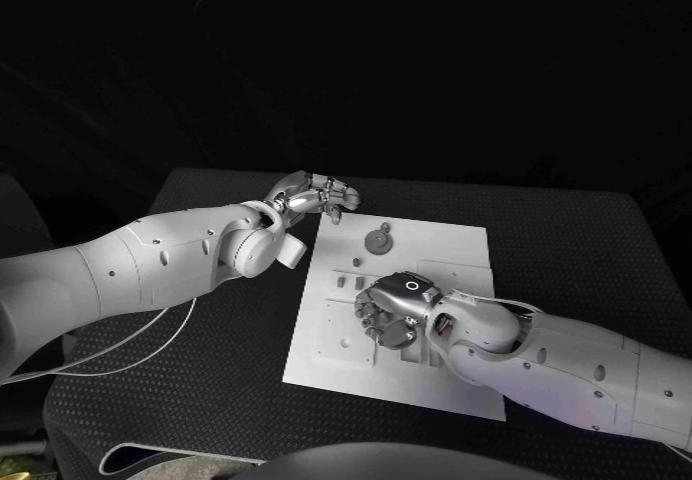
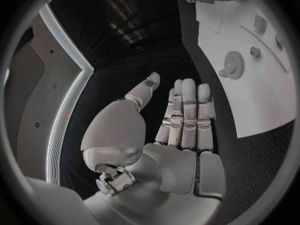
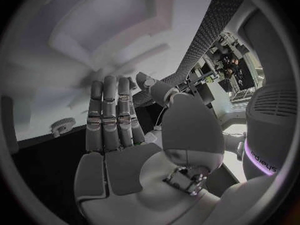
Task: Assemble the parts on the task board
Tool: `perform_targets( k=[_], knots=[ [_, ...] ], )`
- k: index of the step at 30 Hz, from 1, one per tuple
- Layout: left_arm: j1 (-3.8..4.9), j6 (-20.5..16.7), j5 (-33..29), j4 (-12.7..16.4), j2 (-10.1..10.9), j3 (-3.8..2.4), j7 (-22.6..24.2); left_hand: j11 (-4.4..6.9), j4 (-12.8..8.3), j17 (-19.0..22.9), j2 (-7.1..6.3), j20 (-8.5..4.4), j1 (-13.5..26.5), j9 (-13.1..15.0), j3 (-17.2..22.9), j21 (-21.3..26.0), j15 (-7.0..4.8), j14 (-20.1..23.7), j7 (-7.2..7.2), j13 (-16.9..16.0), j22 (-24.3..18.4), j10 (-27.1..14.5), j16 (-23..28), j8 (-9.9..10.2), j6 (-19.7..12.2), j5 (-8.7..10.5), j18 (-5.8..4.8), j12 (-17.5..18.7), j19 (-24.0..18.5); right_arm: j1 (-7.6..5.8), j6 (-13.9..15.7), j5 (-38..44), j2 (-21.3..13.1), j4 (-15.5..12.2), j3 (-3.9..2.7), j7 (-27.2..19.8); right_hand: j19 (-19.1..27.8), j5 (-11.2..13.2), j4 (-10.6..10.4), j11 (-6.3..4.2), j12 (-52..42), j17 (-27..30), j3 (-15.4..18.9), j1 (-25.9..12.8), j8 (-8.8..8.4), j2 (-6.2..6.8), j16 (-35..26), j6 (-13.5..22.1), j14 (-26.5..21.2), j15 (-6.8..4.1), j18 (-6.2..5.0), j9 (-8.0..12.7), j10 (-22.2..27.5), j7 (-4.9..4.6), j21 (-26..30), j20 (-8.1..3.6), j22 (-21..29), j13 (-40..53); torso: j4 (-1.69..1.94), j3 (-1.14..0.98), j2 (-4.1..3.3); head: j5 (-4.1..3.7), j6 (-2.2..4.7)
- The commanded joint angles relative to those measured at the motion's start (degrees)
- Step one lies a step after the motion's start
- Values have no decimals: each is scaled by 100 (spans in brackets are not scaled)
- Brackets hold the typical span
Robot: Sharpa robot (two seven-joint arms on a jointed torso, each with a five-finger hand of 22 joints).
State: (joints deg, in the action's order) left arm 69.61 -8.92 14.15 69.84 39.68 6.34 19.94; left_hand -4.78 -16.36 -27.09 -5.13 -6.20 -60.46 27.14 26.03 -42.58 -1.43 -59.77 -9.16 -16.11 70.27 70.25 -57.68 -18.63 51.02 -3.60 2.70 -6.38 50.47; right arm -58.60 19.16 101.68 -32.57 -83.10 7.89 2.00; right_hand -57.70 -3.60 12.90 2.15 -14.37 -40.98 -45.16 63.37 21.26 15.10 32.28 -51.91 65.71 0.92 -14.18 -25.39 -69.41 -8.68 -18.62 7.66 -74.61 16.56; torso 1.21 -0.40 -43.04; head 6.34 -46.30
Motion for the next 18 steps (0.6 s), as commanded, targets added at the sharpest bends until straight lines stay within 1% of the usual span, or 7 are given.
perform_targets(
  k=[1, 5, 8, 11, 13, 16, 18],
  knots=[
    [7, 130, -32, 15, 0, -4, 6, -23, 5, -9, 20, -53, 55, -9, -34, 32, 34, 19, 5, 8, 9, -27, 35, 19, -29, 6, 77, -28, 5, 22, -13, -6, -35, 57, 20, 162, 26, -26, -5, 502, 467, -42, 83, -6, -32, 69, -32, 61, -7, 26, -82, 16, 613, 14, 12, 3, -13, -174, 2, -3, -1, -7, 3],
    [6, 214, -37, 38, -19, -4, -7, -24, 8, -11, 19, -52, 63, -9, -39, 35, 35, 21, 3, 8, 11, -31, 37, 20, -32, 12, 77, -27, 5, 21, 199, 9, -77, 33, 20, 245, 29, -35, -24, 533, 524, -83, 131, 8, -61, 105, -47, 95, -4, 48, -82, 32, 698, 3, 12, 4, -18, -206, -1, -7, -2, 5, 18],
    [6, 217, -38, 27, -24, -4, -2, -26, 12, -13, 23, -50, 74, -10, -44, 39, 37, 23, 2, 9, 13, -35, 39, 22, -35, 16, 76, -27, 4, 16, 322, 11, -140, -44, 19, 266, 53, -10, -61, 585, 610, -120, 110, 52, -92, 151, -83, 129, -23, 91, -82, 50, 841, -30, 30, 12, -12, -257, -4, -10, 1, 5, 28],
    [6, 204, -38, 10, -6, -4, 6, -27, 13, -14, 27, -49, 79, -10, -47, 41, 38, 23, 1, 10, 14, -38, 39, 23, -37, 19, 76, -27, 4, -10, 419, 11, -217, -136, 17, 260, 64, 5, -62, 616, 654, -137, 124, 51, -114, 179, -96, 164, -29, 115, -82, 62, 913, -22, 36, 18, -12, -289, -11, -11, -2, 0, 39],
    [6, 180, -38, -16, 5, -4, 22, -27, 12, -15, 27, -49, 79, -10, -48, 41, 38, 23, 1, 10, 15, -39, 40, 23, -38, 20, 76, -27, 4, -64, 481, 0, -302, -216, 14, 251, 64, 3, -62, 617, 655, -141, 128, 48, -114, 182, -97, 163, -28, 117, -82, 63, 915, -20, 35, 19, -13, -292, -9, -8, -1, -23, 49],
    [6, 164, -38, -50, 17, -4, 35, -27, 10, -16, 27, -50, 77, -11, -48, 42, 38, 23, 1, 10, 16, -39, 40, 23, -38, 20, 77, -27, 4, -171, 592, -109, -444, -338, 3, 170, 53, 1, -64, 608, 648, -153, 121, 62, -111, 181, -94, 154, -12, 109, -82, 63, 901, -18, 30, 15, -15, -296, 1, -11, 2, -46, 65],
    [6, 165, -39, -65, 23, -3, 42, -27, 8, -17, 28, -50, 76, -10, -48, 43, 38, 23, 1, 10, 16, -39, 39, 23, -38, 20, 77, -28, 4, -226, 631, -174, -571, -464, -32, 114, 29, 0, -77, 591, 626, -171, 106, 73, -109, 182, -88, 146, 12, 94, -82, 64, 859, -19, 19, 8, -17, -297, 2, -12, 3, -72, 83]
  ],
)
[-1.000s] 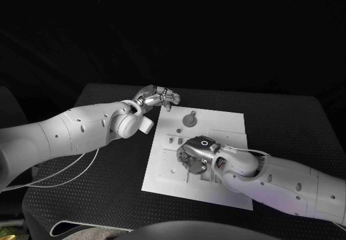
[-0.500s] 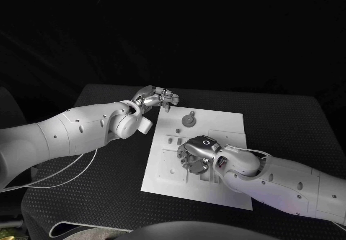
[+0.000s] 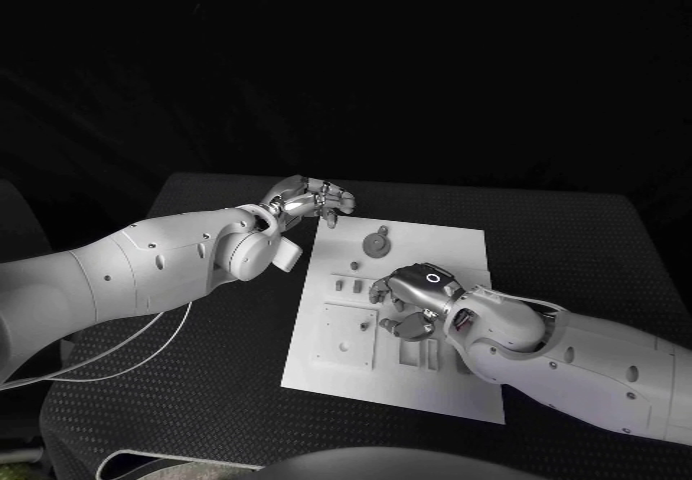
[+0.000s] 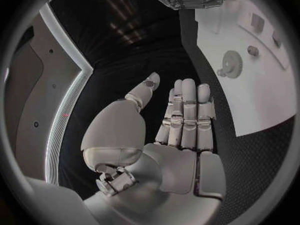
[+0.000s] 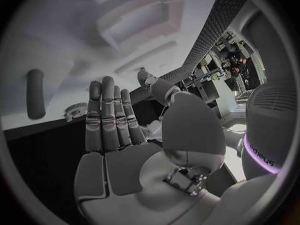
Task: Assemble the parts on the task board
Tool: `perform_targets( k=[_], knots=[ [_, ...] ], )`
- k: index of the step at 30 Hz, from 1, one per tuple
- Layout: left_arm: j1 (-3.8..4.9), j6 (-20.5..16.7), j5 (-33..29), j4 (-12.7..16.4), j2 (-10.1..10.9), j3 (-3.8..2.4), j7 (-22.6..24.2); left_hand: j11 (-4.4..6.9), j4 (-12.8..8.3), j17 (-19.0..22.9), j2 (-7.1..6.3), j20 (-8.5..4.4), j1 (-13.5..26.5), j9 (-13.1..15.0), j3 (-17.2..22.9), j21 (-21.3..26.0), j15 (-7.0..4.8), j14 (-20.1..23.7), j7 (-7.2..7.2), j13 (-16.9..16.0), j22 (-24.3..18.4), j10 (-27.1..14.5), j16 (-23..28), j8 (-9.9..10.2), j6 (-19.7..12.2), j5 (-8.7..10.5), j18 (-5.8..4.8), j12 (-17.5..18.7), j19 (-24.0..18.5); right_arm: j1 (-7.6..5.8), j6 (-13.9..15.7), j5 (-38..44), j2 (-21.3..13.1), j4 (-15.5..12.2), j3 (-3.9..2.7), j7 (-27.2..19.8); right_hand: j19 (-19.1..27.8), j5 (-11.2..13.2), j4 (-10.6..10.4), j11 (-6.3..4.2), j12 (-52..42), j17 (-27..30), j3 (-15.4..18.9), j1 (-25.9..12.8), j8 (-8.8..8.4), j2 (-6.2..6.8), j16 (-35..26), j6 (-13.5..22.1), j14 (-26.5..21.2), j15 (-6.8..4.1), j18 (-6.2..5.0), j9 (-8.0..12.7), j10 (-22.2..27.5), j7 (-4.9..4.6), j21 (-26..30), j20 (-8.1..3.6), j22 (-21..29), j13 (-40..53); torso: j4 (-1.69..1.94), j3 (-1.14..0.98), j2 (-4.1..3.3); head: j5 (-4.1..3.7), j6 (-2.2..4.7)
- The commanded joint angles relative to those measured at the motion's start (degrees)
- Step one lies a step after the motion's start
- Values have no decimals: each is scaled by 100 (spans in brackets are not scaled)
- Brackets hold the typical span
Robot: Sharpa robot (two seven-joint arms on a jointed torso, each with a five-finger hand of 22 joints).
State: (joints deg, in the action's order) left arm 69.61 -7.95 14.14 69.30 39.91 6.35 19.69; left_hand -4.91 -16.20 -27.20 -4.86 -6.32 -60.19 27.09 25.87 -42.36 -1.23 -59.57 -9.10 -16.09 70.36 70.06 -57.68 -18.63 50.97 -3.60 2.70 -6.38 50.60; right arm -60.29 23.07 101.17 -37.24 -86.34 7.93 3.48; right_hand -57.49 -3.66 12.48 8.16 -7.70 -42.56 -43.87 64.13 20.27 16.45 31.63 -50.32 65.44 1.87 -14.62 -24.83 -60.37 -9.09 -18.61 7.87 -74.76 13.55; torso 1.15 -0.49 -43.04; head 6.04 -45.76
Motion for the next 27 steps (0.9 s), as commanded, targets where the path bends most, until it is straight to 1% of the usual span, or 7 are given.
perform_targets(
  k=[1, 7, 10, 12, 19, 23, 27],
  knots=[
    [6, 68, -38, -17, 1, -4, 69, -13, -8, -5, 2, -38, 49, -5, -32, 21, 18, 3, -4, 8, 7, -20, 39, 23, -32, 19, 78, -28, -8, -78, 264, -181, -167, -201, -79, -70, -22, -2, -49, -28, -61, -33, -36, 9, -8, 47, -16, -22, 67, -18, -38, 9, -83, 16, 4, -24, -7, 3, 7, 0, 2, -53, 38],
    [6, 70, -38, -69, -10, -4, 87, -12, -11, -8, 5, -39, 43, -5, -30, 22, 17, 1, -3, 7, 9, -18, 39, 21, -29, 18, 79, -30, -7, -288, -15, -616, -579, -535, -331, -241, -119, 8, -76, -77, -120, -97, -57, 34, -4, 49, 14, -45, 169, -67, -38, 14, -197, 18, -48, -64, -26, -1, -7, 1, 2, -90, 86],
    [5, 81, -38, -95, -25, -4, 88, -12, -13, -8, 6, -39, 40, -4, -30, 23, 16, 1, -2, 7, 10, -17, 39, 20, -28, 17, 80, -31, -7, -427, -303, -805, -801, -649, -382, -316, -136, 8, -79, -83, -127, -106, -57, 36, 0, 49, 19, -53, 185, -74, -38, 13, -212, 18, -58, -71, -30, -2, -10, 6, 8, -111, 114],
    [5, 82, -38, -111, -34, -4, 91, -12, -13, -8, 6, -39, 40, -4, -30, 23, 16, 1, -2, 7, 10, -17, 39, 20, -28, 17, 80, -31, -7, -489, -473, -1025, -946, -684, -433, -358, -458, -44, -102, -138, -167, -207, 39, 8, 1, 37, 221, -53, 532, -154, -38, 12, -290, 27, -253, -167, -103, 10, -9, 7, 10, -129, 128],
    [4, 95, -39, -170, -68, -2, 92, -11, -14, -10, 11, -39, 36, -4, -28, 24, 16, 1, -2, 7, 11, -16, 39, 19, -27, 16, 80, -33, -7, -580, -985, -839, -1286, -694, -450, -329, -1194, -394, 47, -239, -151, -926, 658, -82, -16, -33, 1215, -56, 1035, -255, -38, 30, -352, 77, -1081, -617, -181, -53, -5, 4, 7, -214, 179],
    [4, 94, -40, -183, -79, -2, 90, -11, -15, -10, 11, -39, 34, -3, -28, 25, 16, 1, -1, 7, 11, -17, 39, 19, -26, 16, 80, -33, -7, -580, -1224, -531, -1317, -645, -447, -202, -1130, -494, 88, -205, -87, -1136, 946, -227, -38, -64, 1518, -23, 922, -233, -38, 42, -295, 111, -1384, -664, -179, -113, -16, 0, 6, -223, 190],
    [4, 97, -40, -173, -75, -2, 81, -12, -10, -12, 18, -38, 39, -3, -29, 27, 16, 0, -2, 7, 13, -17, 39, 18, -26, 17, 80, -35, -6, -579, -1204, -190, -1340, -590, -394, -27, -1041, -544, 87, -178, -30, -1186, 1110, -367, -63, -20, 1614, 27, 845, -198, -38, 55, -220, 155, -1507, -656, -174, -159, 9, -3, -6, -252, 190]
  ],
)
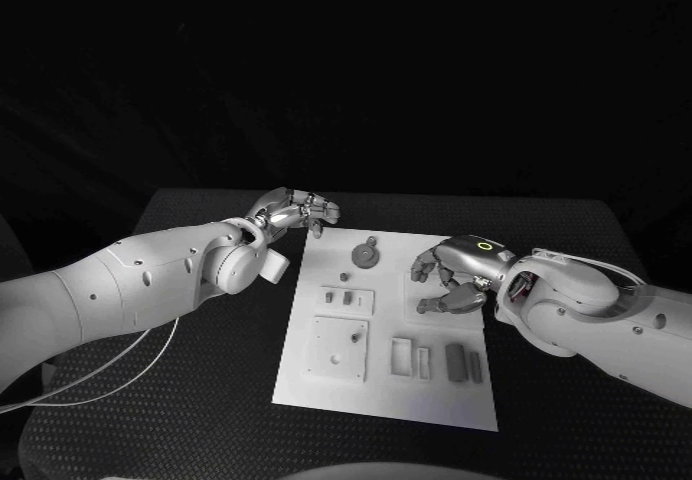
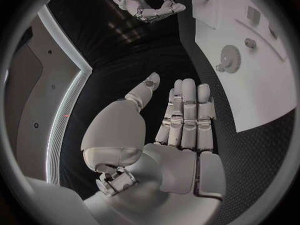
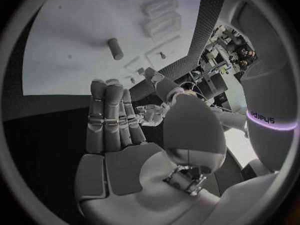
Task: Assemble the parts on the task board
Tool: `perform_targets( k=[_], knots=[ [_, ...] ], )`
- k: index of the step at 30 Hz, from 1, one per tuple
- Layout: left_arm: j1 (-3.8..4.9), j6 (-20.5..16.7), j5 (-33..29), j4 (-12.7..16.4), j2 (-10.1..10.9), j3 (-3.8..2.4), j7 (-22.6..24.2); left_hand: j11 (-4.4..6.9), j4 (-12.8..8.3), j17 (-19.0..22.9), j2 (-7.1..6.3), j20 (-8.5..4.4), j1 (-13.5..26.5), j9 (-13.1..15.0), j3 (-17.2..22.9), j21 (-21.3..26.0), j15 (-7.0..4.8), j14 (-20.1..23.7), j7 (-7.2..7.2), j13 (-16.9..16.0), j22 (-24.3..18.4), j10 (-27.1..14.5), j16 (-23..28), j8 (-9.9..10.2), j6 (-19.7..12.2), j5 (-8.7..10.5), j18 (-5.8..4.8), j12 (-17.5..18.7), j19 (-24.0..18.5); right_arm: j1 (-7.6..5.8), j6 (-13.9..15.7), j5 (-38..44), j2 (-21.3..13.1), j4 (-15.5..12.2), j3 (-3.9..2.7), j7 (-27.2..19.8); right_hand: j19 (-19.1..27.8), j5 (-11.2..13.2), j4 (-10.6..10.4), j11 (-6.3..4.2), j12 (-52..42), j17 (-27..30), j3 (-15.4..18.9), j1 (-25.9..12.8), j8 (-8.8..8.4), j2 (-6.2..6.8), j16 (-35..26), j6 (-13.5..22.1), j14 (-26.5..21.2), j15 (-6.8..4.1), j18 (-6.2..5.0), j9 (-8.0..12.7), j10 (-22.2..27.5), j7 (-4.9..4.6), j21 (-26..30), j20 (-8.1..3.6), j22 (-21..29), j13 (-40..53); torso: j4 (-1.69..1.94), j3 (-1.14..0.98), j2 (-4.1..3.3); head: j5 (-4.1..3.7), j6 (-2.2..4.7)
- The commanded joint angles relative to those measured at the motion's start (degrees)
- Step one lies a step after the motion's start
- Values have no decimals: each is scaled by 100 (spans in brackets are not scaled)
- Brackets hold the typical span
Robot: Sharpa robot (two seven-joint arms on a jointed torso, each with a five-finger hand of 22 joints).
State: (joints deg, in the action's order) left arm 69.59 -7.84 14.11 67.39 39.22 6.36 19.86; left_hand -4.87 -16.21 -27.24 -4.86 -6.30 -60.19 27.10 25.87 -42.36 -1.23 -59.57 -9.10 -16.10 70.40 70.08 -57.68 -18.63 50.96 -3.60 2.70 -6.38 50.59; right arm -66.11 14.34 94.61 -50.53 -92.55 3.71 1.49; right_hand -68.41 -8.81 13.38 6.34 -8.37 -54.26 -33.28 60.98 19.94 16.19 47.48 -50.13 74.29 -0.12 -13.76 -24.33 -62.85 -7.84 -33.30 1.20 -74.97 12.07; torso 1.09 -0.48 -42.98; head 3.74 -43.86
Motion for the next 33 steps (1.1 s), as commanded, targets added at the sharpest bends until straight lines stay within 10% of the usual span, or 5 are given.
perform_targets(
  k=[1, 10, 33],
  knots=[
    [6, 82, -38, 18, -5, -4, 64, -15, -8, -9, 20, -39, 41, -4, -30, 27, 16, 1, -2, 8, 9, -19, 39, 18, -25, 17, 80, -35, -5, 3, -310, 517, -8, 51, 49, 196, 62, -22, -3, 9, 39, -22, 75, -70, -29, 7, 46, 9, -51, 7, -124, 6, 28, 36, -63, 10, -152, -16, 15, -4, -15, -28, 5],
    [6, 95, -38, 11, -17, -4, 69, -16, -9, -10, 19, -38, 42, -4, -31, 29, 17, 1, -2, 8, 11, -21, 40, 18, -26, 18, 80, -35, -5, 16, -188, 637, 138, 281, 115, 253, 161, 574, -55, 7, 48, -14, -169, 155, -24, 43, 170, 3, -135, 5, -124, 18, -4, 62, -240, -5, -128, -72, 20, -2, -14, -63, 0],
    [6, 103, -38, 33, -10, -4, 68, -17, -4, -14, 29, -37, 50, -5, -34, 34, 18, 2, -3, 8, 14, -24, 42, 19, -28, 18, 79, -37, -4, 159, -253, 737, 372, 479, 206, 209, 165, 605, -213, -196, -261, 31, -873, 478, 255, -160, 305, -468, -105, -186, -124, -117, -602, 55, -480, -39, -125, 74, 20, 6, -12, -61, -67]
  ],
)
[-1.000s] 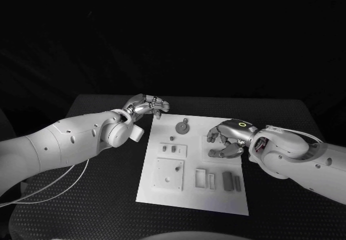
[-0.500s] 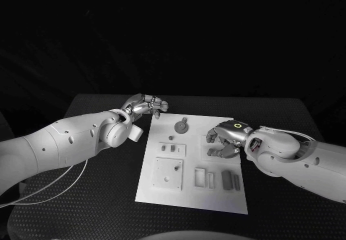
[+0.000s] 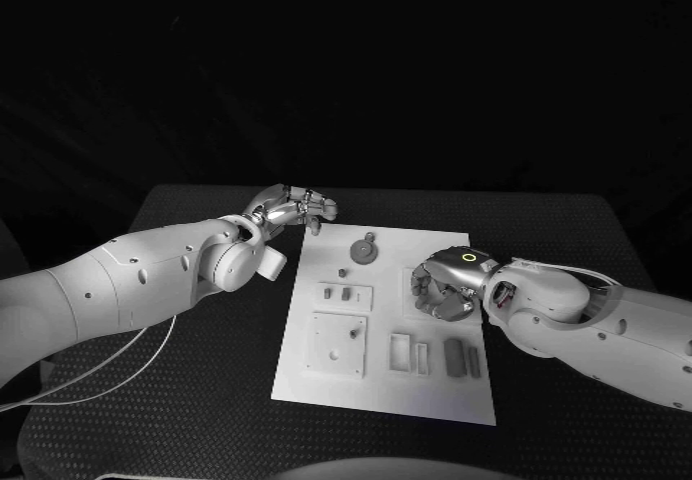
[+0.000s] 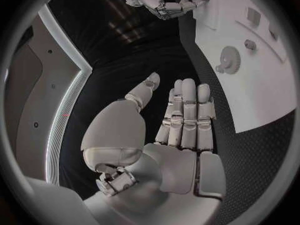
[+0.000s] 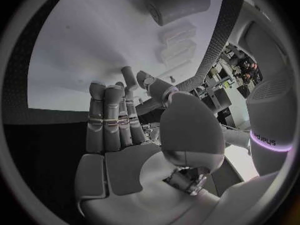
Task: Assemble the parts on the task board
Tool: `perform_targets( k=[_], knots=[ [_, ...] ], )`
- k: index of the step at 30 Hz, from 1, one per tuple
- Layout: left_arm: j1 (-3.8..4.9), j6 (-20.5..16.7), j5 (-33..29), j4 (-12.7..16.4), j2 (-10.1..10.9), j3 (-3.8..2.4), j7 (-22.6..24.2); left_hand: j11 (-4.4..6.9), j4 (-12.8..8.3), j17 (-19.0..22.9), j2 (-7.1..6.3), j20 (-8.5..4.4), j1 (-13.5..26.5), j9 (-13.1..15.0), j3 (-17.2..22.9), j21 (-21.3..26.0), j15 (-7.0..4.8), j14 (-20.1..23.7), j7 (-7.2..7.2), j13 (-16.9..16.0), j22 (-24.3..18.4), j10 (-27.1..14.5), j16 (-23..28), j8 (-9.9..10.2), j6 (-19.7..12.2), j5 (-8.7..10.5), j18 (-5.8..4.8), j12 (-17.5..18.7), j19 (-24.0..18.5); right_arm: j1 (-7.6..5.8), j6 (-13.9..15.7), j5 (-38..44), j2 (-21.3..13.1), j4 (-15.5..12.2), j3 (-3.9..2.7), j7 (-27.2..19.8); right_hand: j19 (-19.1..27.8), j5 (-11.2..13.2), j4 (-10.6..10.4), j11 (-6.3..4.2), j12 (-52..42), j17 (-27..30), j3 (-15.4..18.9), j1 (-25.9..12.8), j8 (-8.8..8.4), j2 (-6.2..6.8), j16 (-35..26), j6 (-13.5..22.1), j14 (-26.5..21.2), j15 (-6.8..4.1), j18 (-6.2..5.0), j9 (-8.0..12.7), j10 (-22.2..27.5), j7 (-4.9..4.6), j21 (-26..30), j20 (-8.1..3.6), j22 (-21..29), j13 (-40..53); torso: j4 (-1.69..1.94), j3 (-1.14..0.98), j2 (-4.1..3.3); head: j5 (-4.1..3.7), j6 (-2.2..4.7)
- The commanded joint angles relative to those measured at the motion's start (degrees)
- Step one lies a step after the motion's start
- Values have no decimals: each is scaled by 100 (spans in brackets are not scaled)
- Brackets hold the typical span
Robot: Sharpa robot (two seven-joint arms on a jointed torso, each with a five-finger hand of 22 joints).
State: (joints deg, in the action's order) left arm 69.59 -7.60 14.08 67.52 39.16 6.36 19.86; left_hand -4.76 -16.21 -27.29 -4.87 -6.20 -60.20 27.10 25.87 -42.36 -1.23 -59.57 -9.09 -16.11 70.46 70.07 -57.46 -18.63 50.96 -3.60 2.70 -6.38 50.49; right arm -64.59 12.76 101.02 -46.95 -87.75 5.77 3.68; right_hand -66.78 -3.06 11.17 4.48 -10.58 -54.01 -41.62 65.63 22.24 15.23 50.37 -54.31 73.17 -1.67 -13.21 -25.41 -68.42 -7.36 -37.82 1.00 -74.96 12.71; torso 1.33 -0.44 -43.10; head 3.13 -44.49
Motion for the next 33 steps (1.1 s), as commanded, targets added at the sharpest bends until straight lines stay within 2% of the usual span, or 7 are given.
perform_targets(
  k=[1, 4, 7, 13, 24, 29, 33],
  knots=[
    [6, 80, -35, 21, -4, -3, 68, -29, -4, -10, 29, -47, 50, -5, -35, 34, 18, 3, -4, 9, 8, -23, 20, 19, -28, 18, 79, -37, 5, 9, -95, 95, 17, -3, 0, -12, -1, 29, 7, -14, -44, 6, -43, 12, 28, -74, 20, -56, 10, -35, -179, -11, -53, 8, -33, -20, -125, 14, -5, 3, 0, 0, -4],
    [6, 80, -35, 24, -5, -3, 69, -29, -4, -10, 30, -47, 51, -5, -35, 35, 18, 3, -4, 9, 9, -24, 20, 19, -28, 18, 79, -37, 5, 14, -97, 139, 32, 10, 1, -2, -17, 29, 7, -33, -65, 0, -68, 15, 46, -123, 43, -98, 23, -54, -179, -21, -92, 19, -63, -30, -126, 35, -10, 1, 0, 2, -4],
    [6, 84, -35, 30, -4, -3, 68, -29, -4, -11, 31, -47, 51, -5, -35, 36, 18, 3, -4, 9, 9, -24, 20, 19, -29, 18, 79, -37, 5, 29, -99, 180, 42, 33, 4, 3, -41, 29, 10, -77, -126, -14, -146, 48, 99, -279, 81, -208, 34, -97, -179, -49, -204, 59, -112, -50, -128, 81, -8, 2, 2, -6, -6],
    [6, 84, -35, 29, -1, -3, 67, -29, -5, -12, 32, -46, 52, -5, -36, 37, 19, 4, -4, 9, 10, -26, 21, 19, -29, 19, 79, -38, 5, 47, -20, 292, 69, 55, 7, 46, -63, 28, 45, -129, -182, -35, -289, 101, 151, -461, 132, -327, 50, -148, -179, -82, -308, 105, -175, -74, -128, 140, -4, 2, 1, -8, -17],
    [6, 81, -35, 24, -1, -3, 68, -30, -6, -14, 35, -46, 51, -6, -36, 40, 19, 4, -4, 10, 12, -28, 22, 20, -31, 18, 79, -38, 5, 62, 334, 435, 97, 17, 7, 117, -155, 29, 119, -199, -252, -125, -430, 122, 197, -605, 274, -438, 89, -219, -179, -140, -427, 143, -349, -121, -132, 247, -8, 3, 4, -2, -34],
    [5, 85, -35, 19, -12, -3, 71, -30, -6, -15, 38, -46, 51, -6, -36, 41, 19, 5, -5, 10, 13, -29, 22, 21, -33, 18, 79, -38, 6, 61, 410, 434, 18, -104, 4, 102, -167, 29, 140, -211, -266, -149, -429, 127, 207, -618, 303, -453, 91, -231, -179, -160, -445, 151, -386, -133, -129, 276, -3, 2, 7, 8, -19],
    [5, 85, -35, 6, -16, -3, 73, -30, -6, -16, 40, -46, 51, -6, -36, 42, 19, 5, -5, 10, 14, -30, 23, 21, -35, 18, 79, -38, 6, 44, 411, 379, -100, -272, -71, 89, -174, 29, 147, -215, -272, -157, -428, 126, 212, -619, 314, -461, 94, -236, -179, -169, -452, 155, -403, -138, -128, 289, -1, 7, 9, 20, -17]
  ],
)
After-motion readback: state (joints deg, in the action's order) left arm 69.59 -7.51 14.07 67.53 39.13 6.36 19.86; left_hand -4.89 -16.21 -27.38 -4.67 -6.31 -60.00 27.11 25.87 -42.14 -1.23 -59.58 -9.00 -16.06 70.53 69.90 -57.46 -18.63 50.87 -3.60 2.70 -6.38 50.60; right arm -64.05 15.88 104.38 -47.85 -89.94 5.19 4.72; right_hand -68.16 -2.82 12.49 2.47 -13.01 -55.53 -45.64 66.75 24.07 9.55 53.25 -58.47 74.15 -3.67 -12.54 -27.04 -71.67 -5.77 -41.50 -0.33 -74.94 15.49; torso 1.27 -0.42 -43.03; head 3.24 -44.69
